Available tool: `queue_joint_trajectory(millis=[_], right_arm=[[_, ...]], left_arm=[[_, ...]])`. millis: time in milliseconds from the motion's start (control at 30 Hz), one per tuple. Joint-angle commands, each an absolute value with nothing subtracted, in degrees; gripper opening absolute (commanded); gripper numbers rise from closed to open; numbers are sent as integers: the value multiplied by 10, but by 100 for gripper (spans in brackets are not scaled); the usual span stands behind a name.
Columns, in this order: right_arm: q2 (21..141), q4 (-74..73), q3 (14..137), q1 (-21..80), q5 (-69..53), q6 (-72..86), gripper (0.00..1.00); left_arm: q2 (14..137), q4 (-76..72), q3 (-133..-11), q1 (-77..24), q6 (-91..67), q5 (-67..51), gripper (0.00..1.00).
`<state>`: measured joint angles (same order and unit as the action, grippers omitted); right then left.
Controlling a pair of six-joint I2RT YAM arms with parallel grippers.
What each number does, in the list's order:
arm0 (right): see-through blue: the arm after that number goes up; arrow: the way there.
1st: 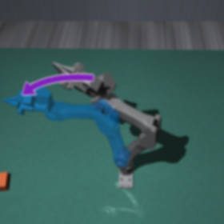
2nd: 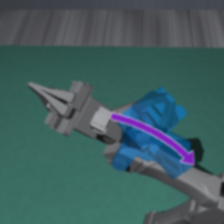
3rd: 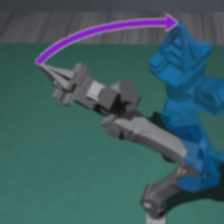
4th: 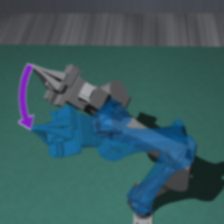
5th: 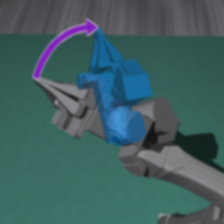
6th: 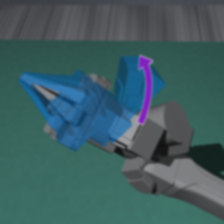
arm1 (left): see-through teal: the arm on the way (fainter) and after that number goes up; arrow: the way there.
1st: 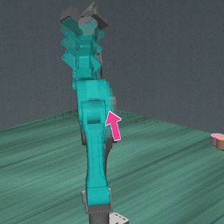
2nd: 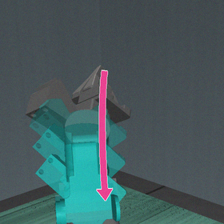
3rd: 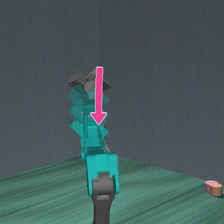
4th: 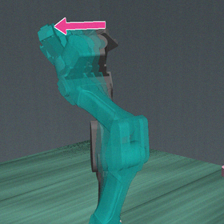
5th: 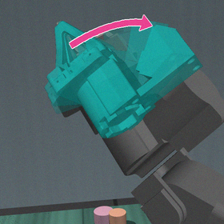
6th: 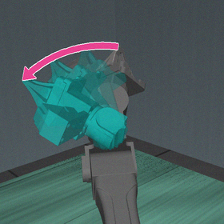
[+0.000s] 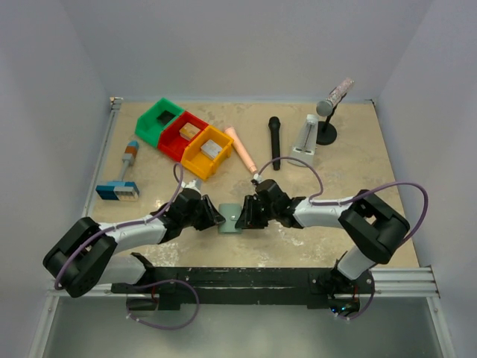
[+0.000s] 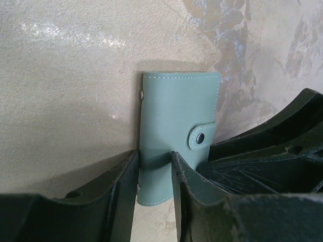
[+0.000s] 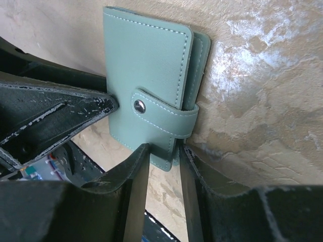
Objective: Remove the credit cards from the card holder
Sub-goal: Pick up the card holder from the center of the board.
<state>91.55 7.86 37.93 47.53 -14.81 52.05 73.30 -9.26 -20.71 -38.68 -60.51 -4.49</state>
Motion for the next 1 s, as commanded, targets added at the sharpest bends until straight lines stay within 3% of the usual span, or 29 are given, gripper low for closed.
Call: queue_joint_trajectory(millis=[0,367,667,833,967], right_arm=[[911,128,362,468,-169,536,35],[924,192,338,461,-198,552,34],[932,214,335,460,-211,558,21],[936,224,331,456,-221,562,0],[933,243,322,454,-229,565,0]], left_arm=[[753,-69,-188,-389,-604,-34,37],[764,-76,-179,-391,-607,-33,34],[767,-83,-177,-395,-609,-31,33],[769,-85,-177,-396,-610,-32,33],[764,-84,-175,-396,-611,-30,33]])
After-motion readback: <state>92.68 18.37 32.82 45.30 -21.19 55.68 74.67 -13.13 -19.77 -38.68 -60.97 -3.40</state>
